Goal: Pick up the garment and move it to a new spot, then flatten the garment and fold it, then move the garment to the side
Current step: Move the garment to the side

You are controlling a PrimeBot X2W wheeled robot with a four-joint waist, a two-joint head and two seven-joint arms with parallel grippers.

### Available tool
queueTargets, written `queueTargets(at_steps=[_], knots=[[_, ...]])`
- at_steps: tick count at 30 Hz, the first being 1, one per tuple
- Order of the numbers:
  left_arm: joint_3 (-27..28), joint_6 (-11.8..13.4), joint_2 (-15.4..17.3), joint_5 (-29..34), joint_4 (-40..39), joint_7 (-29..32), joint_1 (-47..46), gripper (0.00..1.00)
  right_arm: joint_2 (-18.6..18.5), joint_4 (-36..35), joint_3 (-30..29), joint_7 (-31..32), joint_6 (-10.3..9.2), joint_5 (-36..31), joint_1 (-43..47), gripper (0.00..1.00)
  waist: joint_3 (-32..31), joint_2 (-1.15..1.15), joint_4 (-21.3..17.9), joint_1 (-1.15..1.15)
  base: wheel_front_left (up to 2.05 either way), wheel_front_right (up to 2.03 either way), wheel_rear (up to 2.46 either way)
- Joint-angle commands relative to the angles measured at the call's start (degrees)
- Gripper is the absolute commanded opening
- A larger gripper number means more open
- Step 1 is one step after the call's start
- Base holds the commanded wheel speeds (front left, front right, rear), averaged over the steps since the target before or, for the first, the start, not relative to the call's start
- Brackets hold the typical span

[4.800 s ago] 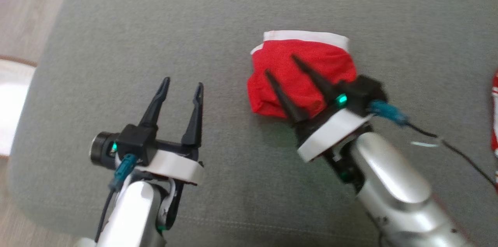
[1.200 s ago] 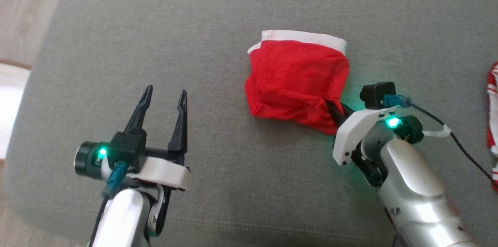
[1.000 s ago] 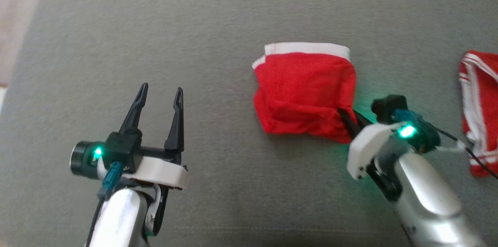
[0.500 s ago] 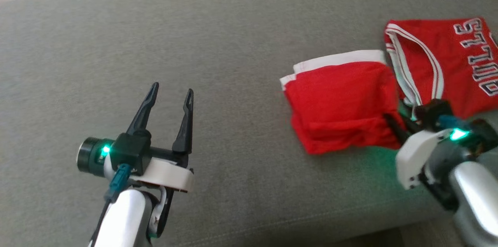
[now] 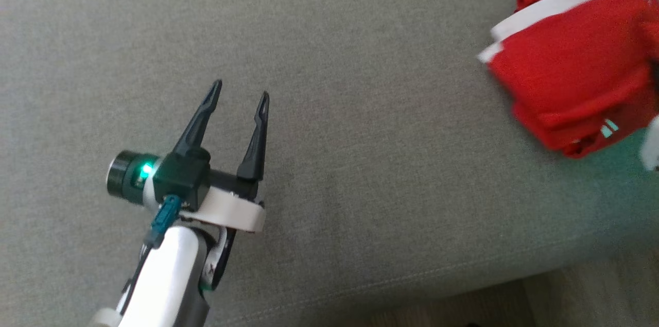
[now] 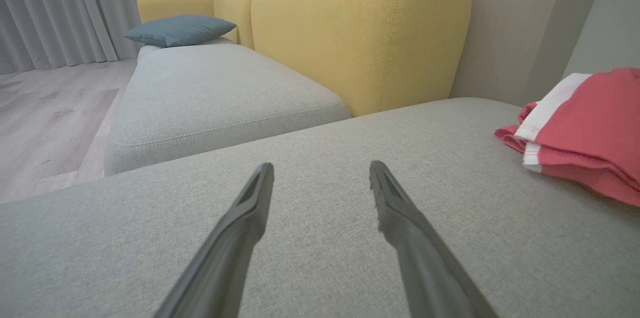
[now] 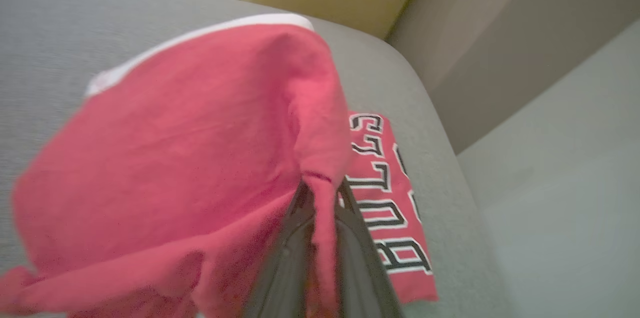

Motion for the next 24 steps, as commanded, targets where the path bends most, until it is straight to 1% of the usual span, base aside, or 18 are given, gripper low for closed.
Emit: queueTargets(at_steps=[1,7,10,15,16,17,18,19,20,24], knots=[[1.69,-0.31,0.71,0.66,-2.09,-0.34,-2.33,1.00,-2.02,-1.46,-0.55,-0.57,-0.31,-0.43,-0.75,0.00,0.92,0.00,0.22,0.00,0.00,0.00,0.00],[0.79,-1.01,0.61,1.30,-2.39,-0.34,-4.72,1.00,0.04,1.84,-8.86,-2.35,-0.31,-1.96,-1.57,0.00,4.44,0.00,0.31,0.00,0.00,0.00,0.00],[0.41,-1.32,0.68,1.71,-2.56,-0.34,-5.90,1.00,2.47,3.27,-13.45,-2.91,-0.31,-1.54,-2.48,0.00,5.94,0.00,0.26,0.00,0.00,0.00,0.00],[-0.22,-1.89,1.04,2.34,-2.78,-0.34,-7.48,1.00,5.58,5.33,-18.06,-4.22,-0.31,-1.56,-4.15,0.00,7.35,0.00,0.14,0.00,0.00,0.00,0.00],[-0.37,-2.02,1.13,2.44,-2.78,-0.34,-7.71,1.00,6.16,5.72,-18.70,-4.29,-0.31,-1.88,-4.35,0.22,7.44,0.00,0.14,0.00,0.00,0.00,0.00],[-0.51,-2.16,1.18,2.50,-2.81,-0.34,-7.92,1.00,6.59,6.05,-19.08,-4.15,-0.31,-2.50,-4.36,0.35,7.46,0.00,0.16,0.00,0.00,0.00,0.00],[-0.63,-2.25,1.21,2.53,-2.79,-0.34,-8.06,1.00,7.00,6.13,-19.32,-4.28,-0.31,-3.21,-4.29,0.44,7.43,0.00,0.20,0.00,0.00,0.00,0.00],[-0.75,-2.33,1.23,2.54,-2.75,-0.34,-8.16,1.00,7.59,6.09,-19.63,-4.50,-0.31,-3.69,-4.15,0.74,7.28,0.00,0.25,0.00,0.00,0.00,0.00],[-0.84,-2.39,1.25,2.52,-2.64,-0.34,-8.15,1.00,8.09,6.08,-20.20,-4.55,-0.31,-4.37,-3.83,1.00,6.96,0.00,0.29,0.00,0.00,0.00,0.00],[-1.05,-2.39,1.14,2.15,-2.08,-0.34,-7.54,1.00,10.19,3.93,-23.55,-6.60,-0.31,-8.81,-1.41,1.00,5.18,0.00,0.59,0.00,0.00,0.00,0.00]])
